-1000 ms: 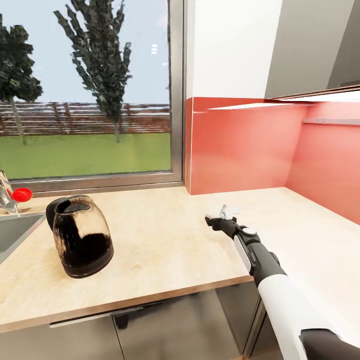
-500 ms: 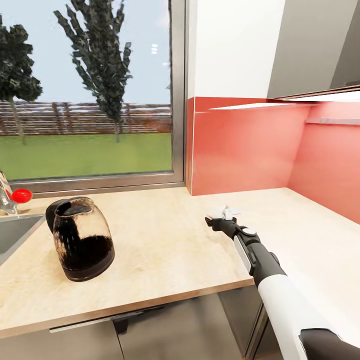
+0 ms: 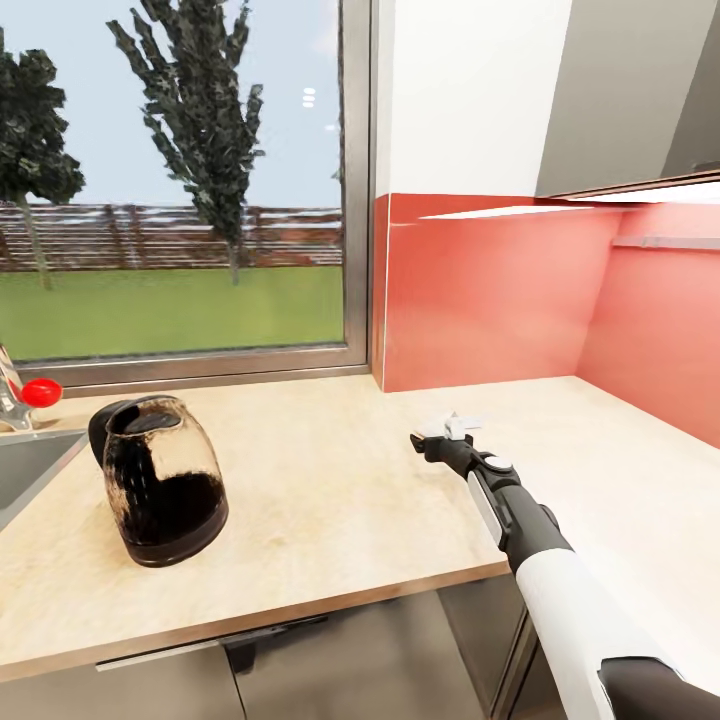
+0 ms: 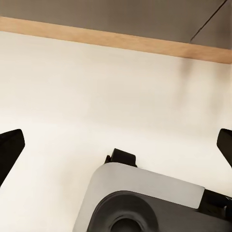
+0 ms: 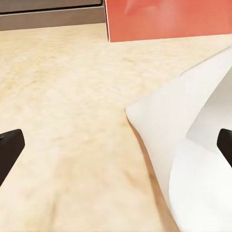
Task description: Set up a coffee station on the kitchen countertop: keep the coffee maker on the countertop, move the bottle of coffee from the kitchen shelf to the counter next to the coffee maker, place a paper coffee filter on top of the coffee maker, put the saucer next to the coffee maker with the coffee cup on the saucer, and place the electric kettle next to the coffee maker.
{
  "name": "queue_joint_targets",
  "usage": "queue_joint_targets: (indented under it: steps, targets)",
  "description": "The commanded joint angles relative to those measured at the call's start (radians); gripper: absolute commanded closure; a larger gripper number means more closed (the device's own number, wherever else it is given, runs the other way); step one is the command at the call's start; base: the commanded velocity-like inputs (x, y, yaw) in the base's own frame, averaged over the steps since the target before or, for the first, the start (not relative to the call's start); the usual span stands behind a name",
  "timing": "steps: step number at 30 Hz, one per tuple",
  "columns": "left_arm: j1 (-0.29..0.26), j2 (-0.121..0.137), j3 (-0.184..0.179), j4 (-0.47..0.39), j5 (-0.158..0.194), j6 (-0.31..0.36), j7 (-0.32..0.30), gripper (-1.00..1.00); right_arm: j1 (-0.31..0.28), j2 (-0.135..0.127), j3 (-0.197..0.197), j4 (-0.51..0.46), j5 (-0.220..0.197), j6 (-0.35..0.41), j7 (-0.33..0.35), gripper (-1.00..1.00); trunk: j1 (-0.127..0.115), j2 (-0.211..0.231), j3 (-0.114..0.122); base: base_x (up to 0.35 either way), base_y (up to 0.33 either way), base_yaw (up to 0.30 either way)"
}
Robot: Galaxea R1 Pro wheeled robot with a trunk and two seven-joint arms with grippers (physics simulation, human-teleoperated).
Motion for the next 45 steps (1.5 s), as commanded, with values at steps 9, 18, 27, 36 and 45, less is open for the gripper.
queue_joint_targets:
  steps: [9, 18, 27, 36, 45]
  targets:
    - [0.001, 0.000, 0.000, -0.002, 0.003, 0.000, 0.001, -1.00, 0.000, 0.000, 0.000, -0.001, 0.000, 0.006, 0.002, -1.00, 0.000, -0.001, -0.001, 0.090, 0.057, 0.000]
    - [0.001, 0.000, 0.000, -0.002, 0.003, 0.000, 0.001, -1.00, 0.000, 0.000, 0.000, 0.000, 0.000, 0.005, 0.002, -1.00, 0.000, -0.001, -0.001, 0.052, 0.026, 0.000]
    - [0.001, 0.000, 0.000, -0.002, 0.003, 0.000, 0.001, -1.00, 0.000, 0.000, -0.001, 0.000, 0.000, 0.005, 0.002, -1.00, 0.000, -0.001, -0.001, 0.002, 0.001, 0.000]
    - [0.001, 0.000, 0.000, -0.002, 0.003, 0.000, 0.001, -1.00, 0.000, 0.000, -0.001, 0.000, -0.001, 0.006, 0.002, 1.00, 0.000, -0.001, -0.001, 0.000, 0.000, 0.000]
    - [0.001, 0.000, 0.001, -0.002, 0.003, 0.000, 0.001, -1.00, 0.000, 0.000, -0.001, 0.000, -0.001, 0.006, 0.002, 1.00, 0.000, -0.001, -0.001, 0.000, 0.000, 0.000]
